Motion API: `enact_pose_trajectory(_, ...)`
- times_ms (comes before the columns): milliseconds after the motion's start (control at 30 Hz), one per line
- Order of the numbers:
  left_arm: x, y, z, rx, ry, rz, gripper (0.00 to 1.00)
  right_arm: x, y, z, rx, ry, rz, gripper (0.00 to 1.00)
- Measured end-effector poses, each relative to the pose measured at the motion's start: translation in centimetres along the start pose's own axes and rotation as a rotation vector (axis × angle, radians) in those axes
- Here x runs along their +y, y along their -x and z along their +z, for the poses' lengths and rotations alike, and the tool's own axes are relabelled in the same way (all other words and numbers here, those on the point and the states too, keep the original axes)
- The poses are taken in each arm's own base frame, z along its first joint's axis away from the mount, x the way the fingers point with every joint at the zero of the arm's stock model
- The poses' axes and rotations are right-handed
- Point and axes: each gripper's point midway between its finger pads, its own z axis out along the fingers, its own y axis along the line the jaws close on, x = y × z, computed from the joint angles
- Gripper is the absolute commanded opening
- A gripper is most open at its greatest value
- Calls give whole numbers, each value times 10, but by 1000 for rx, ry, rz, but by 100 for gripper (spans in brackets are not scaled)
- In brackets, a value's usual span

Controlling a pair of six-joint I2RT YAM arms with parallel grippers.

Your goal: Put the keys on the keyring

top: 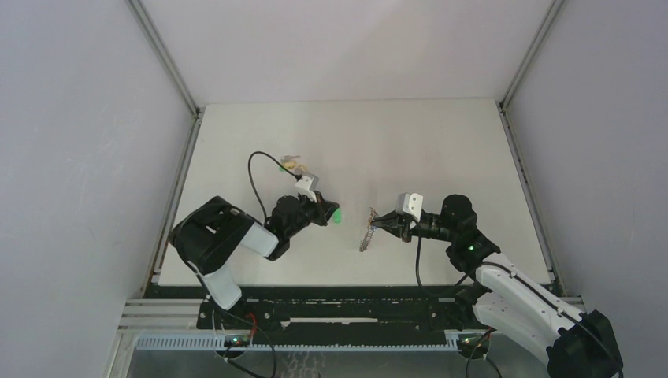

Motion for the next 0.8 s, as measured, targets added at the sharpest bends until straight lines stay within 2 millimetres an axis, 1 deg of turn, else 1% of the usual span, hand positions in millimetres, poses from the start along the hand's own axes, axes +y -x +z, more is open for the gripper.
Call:
enact_pose_trajectory(233,4,7,2,-38,26,-20,7,0,0,0,0,0,0,0)
enact_pose_trajectory(433,14,3,1,-41,84,-63,8,0,0,0,0,0,0,0)
enact_pose_trajectory(600,19,1,0,-39,117,-82,18,0,0,0,0,0,0,0)
enact_pose_trajectory(700,21,0,-4,-18,136,-82,24,0,0,0,0,-1,-1,0)
enact_pose_trajectory(800,19,4,-10,3,150,-73,30,0,0,0,0,-1,-1,0)
